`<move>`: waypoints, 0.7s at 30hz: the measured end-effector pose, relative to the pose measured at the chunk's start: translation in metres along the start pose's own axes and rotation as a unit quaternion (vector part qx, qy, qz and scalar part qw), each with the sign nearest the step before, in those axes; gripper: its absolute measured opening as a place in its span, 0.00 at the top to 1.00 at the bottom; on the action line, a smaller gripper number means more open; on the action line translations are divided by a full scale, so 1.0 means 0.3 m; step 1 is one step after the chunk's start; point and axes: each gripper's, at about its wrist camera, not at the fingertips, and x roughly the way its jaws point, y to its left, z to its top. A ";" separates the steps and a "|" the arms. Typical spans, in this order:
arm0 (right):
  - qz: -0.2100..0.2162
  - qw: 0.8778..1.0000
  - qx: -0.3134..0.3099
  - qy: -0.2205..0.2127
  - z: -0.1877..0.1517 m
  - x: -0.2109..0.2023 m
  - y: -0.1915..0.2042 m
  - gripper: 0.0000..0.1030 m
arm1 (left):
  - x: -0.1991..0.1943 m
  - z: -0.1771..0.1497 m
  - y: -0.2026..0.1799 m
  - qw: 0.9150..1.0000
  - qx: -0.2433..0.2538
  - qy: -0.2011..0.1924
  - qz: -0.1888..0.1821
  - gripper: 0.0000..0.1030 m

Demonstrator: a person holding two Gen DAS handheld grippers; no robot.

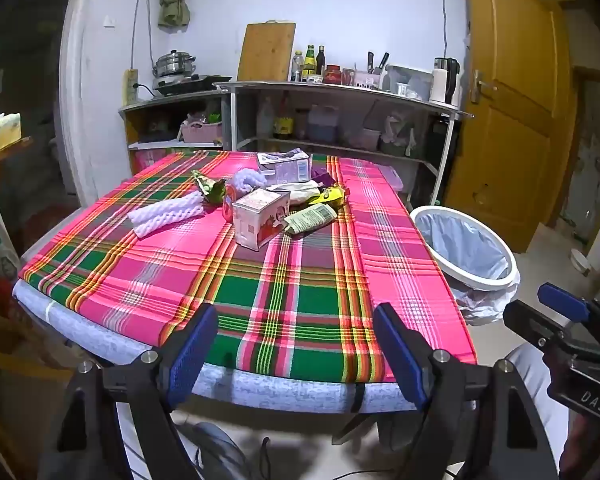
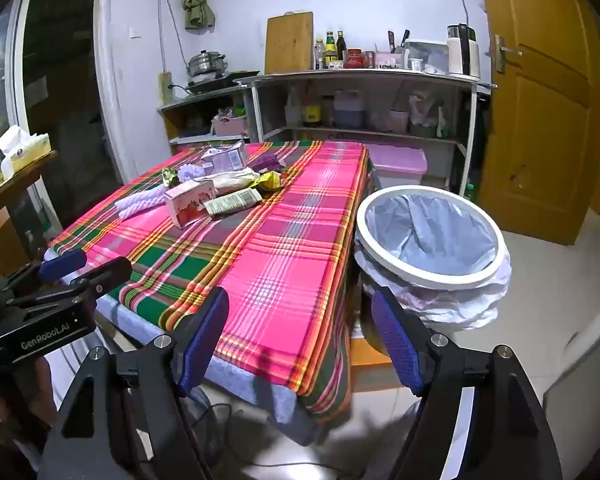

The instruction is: Collect trash

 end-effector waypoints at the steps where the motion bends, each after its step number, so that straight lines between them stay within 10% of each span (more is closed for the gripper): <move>1: 0.001 1.000 0.000 0.001 -0.001 0.001 0.001 0.28 | -0.001 -0.001 0.000 1.000 -0.001 -0.005 -0.001 0.23; 21: -0.002 1.000 -0.009 -0.007 -0.002 0.002 0.003 0.28 | -0.021 0.006 -0.001 1.000 -0.001 -0.018 -0.002 0.23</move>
